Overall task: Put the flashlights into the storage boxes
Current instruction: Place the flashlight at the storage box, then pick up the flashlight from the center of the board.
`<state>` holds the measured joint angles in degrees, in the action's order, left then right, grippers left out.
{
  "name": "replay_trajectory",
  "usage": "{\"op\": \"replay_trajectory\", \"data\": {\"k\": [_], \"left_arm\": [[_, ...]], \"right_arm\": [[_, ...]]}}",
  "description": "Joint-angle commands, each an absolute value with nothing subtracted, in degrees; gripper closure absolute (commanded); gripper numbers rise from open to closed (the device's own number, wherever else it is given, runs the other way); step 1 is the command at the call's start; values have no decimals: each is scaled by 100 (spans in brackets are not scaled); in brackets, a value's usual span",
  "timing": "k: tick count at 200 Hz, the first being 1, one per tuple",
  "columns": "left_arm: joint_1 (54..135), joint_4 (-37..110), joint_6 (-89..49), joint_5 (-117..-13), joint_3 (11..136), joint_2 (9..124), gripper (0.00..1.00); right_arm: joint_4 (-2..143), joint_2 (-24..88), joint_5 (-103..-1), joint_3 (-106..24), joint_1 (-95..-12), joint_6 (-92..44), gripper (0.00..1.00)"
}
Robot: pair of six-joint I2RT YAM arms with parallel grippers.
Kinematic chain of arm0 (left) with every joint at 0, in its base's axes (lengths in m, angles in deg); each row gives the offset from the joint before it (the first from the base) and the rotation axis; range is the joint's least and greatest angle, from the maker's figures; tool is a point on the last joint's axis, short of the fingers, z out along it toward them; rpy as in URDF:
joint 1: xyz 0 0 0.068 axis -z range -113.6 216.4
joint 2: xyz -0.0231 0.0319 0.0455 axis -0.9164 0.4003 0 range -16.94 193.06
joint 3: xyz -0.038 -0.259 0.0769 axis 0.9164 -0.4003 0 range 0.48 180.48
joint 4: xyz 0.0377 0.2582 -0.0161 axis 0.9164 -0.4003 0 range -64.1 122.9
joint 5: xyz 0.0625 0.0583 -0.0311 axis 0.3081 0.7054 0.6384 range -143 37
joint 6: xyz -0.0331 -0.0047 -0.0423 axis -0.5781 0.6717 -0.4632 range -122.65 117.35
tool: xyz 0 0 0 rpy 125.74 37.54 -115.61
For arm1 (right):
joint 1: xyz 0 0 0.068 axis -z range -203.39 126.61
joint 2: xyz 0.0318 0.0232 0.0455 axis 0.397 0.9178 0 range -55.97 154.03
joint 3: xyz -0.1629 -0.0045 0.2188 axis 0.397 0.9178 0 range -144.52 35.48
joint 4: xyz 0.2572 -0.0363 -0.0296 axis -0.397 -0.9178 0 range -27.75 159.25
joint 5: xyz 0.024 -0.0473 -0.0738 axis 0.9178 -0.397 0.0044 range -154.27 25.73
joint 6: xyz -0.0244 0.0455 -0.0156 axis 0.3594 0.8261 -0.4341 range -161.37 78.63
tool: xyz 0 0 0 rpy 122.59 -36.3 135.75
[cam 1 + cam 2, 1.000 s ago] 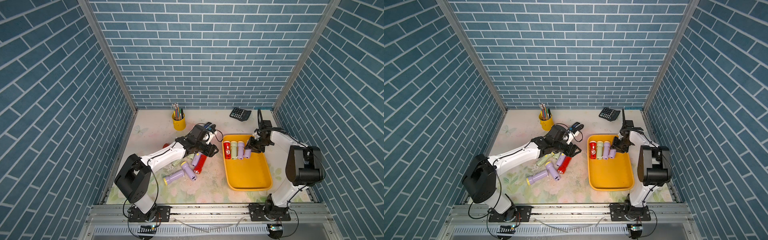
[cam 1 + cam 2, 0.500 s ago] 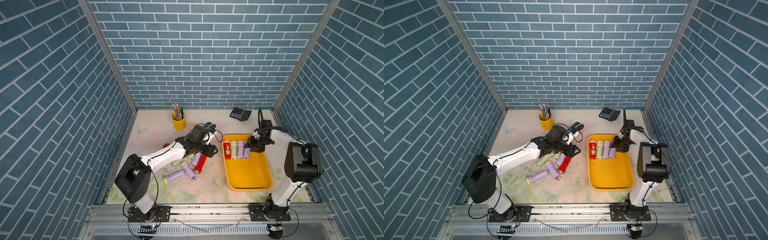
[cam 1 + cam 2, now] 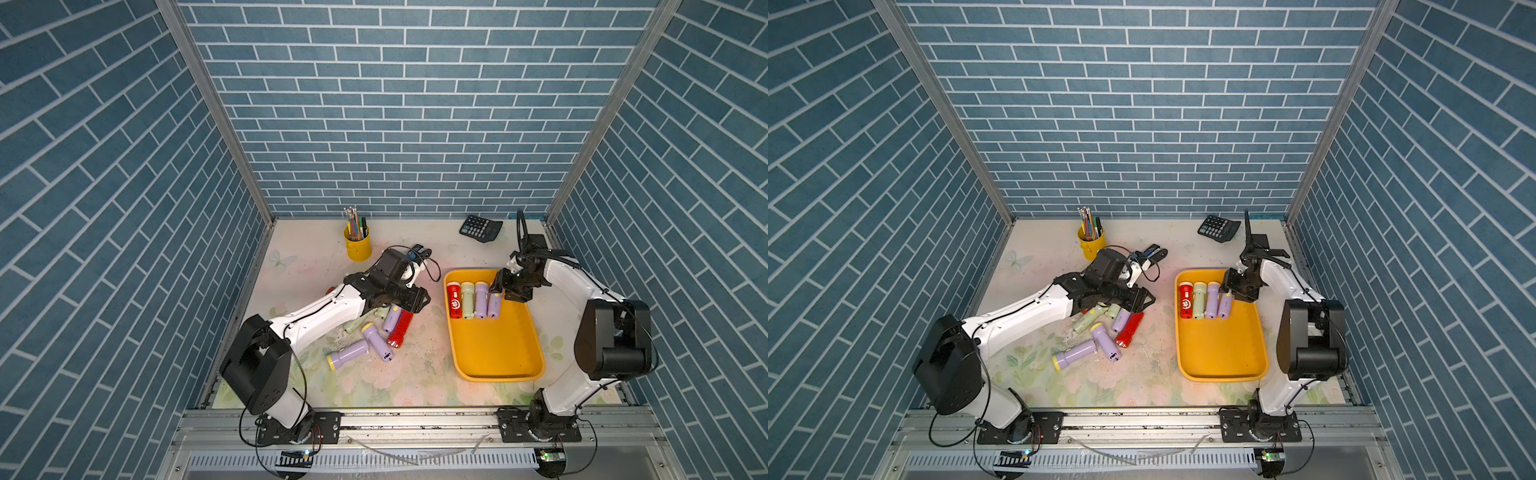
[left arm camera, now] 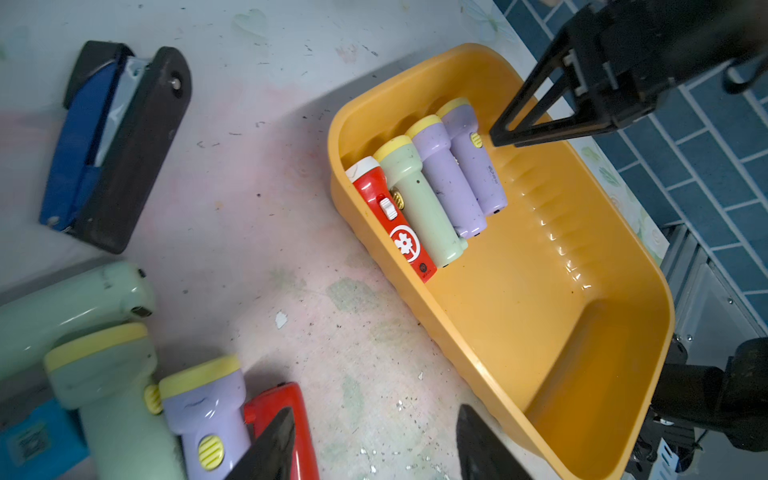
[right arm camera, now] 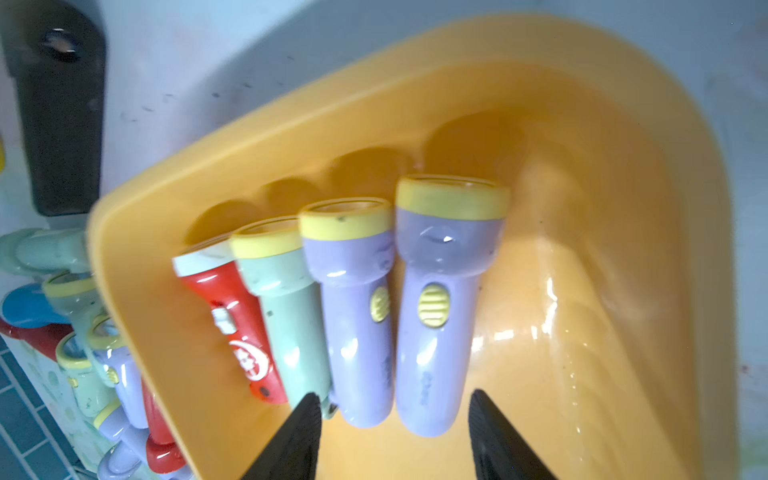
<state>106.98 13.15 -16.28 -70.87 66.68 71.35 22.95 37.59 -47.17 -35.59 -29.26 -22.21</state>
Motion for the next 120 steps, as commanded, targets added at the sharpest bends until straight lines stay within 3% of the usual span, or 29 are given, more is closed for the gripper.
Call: {"op": "replay_trajectory", "data": {"k": [1,42,76,120], "left_arm": [[10501,689,-1959,-6868,6557,6663,37],[9847,26,-2391,-6777,5994,5841,37],[9180,-145,-2428,-6791,5382,5297,37],[8921,-268,-2444,-6717,4968,5022,37]], "right_arm": [[1689,3220,-5337,-3974,-3596,-2254,42],[1617,3023,-5890,-4141,-5238,-1488,42],[1746,3537,-6361,-4521,-6628,-1060,42],[2155,4331,-6235,-4857,-7512,-93,40]]}}
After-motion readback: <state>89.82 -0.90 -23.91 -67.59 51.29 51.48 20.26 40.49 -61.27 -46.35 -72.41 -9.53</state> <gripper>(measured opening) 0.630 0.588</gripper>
